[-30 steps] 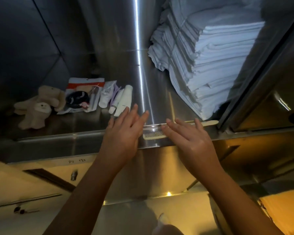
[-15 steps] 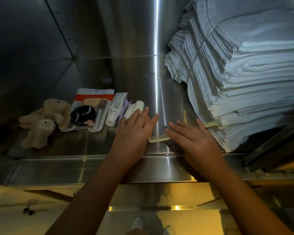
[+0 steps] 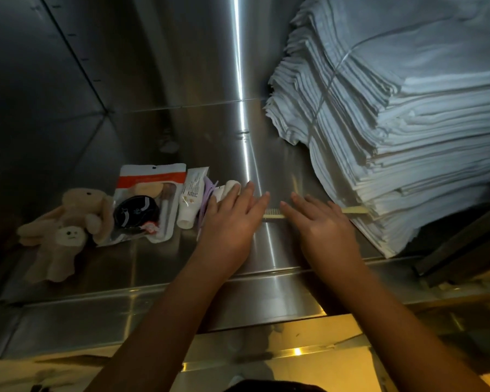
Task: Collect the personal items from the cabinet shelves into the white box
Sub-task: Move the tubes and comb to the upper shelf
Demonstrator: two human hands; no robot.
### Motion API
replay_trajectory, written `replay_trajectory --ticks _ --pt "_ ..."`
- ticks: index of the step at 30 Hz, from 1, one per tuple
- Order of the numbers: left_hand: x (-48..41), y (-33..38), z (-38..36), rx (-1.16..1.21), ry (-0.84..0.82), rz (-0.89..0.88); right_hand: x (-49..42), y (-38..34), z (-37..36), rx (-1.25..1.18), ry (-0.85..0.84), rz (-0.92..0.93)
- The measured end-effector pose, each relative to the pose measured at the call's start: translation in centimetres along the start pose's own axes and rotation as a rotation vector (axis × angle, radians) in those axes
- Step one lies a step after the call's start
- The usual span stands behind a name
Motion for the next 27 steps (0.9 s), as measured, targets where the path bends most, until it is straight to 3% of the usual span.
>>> replay_trajectory --ticks 10,19,27 --pt "-1.2 1.6 -1.5 0.038 -0.027 -0.074 0.1 -0.1 -3.5 0.098 -0.338 -0.170" --pt "-1.6 3.4 -2.7 0.075 -0.052 -0.162 2.3 3.0 -2.6 0.101 -0.453 -0.246" --pt "-1.6 2.5 -3.2 0.098 -0.107 -0.112 3.2 2.4 -3.2 0.102 -0.541 -0.310"
Point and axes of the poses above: each hand's wrist, its own x-axis away from the middle knuckle, its own z-axis out of the back of the hand, y = z × x, the point moved 5 cm from there along -x, towards the middle knuckle, and after that the axes turned 12 degrees about y, right-handed, at the moved point
